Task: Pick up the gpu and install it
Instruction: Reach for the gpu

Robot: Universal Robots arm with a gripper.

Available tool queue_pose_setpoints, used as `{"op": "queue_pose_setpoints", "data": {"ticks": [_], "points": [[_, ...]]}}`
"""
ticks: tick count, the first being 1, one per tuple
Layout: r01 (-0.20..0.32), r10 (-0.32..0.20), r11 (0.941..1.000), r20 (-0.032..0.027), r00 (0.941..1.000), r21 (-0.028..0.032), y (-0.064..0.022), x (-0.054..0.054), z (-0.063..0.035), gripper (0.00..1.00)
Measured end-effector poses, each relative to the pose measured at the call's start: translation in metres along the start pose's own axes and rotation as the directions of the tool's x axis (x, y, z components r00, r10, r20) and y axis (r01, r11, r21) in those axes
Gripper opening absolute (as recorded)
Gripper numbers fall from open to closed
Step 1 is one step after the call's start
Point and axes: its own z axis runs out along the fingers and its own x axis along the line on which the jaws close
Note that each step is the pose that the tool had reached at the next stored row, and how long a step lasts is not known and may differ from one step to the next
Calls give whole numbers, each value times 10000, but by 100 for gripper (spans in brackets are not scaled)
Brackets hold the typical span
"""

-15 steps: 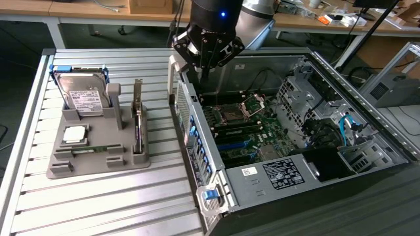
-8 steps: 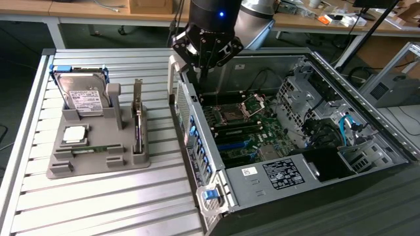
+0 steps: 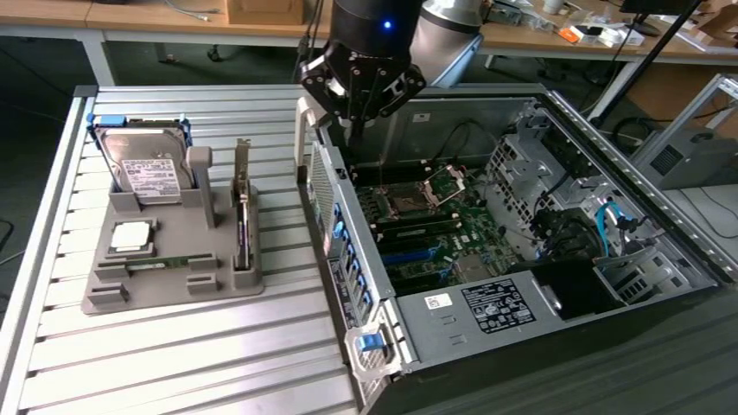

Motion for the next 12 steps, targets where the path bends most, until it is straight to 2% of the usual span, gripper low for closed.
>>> {"op": "queue_pose_setpoints", "data": {"ticks": [12], "points": [[0,0,10000,0,10000,0,-2,24,0,10]]}}
